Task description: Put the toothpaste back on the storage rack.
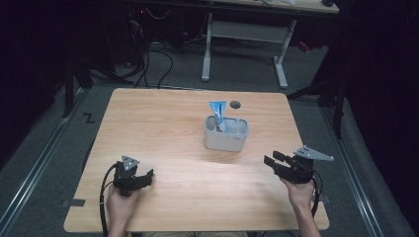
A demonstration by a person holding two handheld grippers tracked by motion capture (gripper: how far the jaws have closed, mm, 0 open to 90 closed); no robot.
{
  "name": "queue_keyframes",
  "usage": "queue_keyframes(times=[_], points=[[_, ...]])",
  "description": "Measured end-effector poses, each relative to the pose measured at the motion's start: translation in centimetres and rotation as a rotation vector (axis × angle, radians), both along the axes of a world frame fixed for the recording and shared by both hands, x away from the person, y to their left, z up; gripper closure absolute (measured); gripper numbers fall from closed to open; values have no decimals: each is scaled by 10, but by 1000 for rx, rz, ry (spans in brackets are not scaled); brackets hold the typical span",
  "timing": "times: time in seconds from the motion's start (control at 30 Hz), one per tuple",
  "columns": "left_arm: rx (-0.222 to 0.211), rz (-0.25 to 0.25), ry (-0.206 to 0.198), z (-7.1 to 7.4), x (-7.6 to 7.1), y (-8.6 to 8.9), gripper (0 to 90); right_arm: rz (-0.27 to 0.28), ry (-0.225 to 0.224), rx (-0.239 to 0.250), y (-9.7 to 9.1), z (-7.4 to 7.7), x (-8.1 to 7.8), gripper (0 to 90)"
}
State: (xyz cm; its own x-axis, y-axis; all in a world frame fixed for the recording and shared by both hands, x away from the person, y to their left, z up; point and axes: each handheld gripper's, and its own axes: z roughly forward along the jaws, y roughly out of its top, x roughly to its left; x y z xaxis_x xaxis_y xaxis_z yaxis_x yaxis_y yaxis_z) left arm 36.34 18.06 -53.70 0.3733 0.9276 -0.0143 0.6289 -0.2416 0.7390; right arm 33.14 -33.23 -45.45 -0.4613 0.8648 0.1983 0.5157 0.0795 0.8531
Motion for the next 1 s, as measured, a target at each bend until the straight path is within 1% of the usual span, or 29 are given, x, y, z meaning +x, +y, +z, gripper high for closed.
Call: queue_keyframes(times=[0.1,0.23,0.4,0.7,0.73,0.8,0.9,0.93,1.0], points=[[0,0,0,0,0,0,237,-7,3,-26,3,-3,1,494],[0,0,0,0,0,0,237,-10,9,-48,7,-8,2,493],[0,0,0,0,0,0,237,-15,27,-75,10,-16,6,491],[0,0,0,0,0,0,237,-26,53,-89,11,-27,8,490],[0,0,0,0,0,0,237,-24,48,-94,11,-28,9,490],[0,0,0,0,0,0,237,-30,58,-93,11,-31,9,482],[0,0,0,0,0,0,237,-26,52,-109,13,-34,11,475],[0,0,0,0,0,0,237,-28,57,-111,13,-34,10,474],[0,0,0,0,0,0,237,-29,54,-115,14,-36,11,475]])
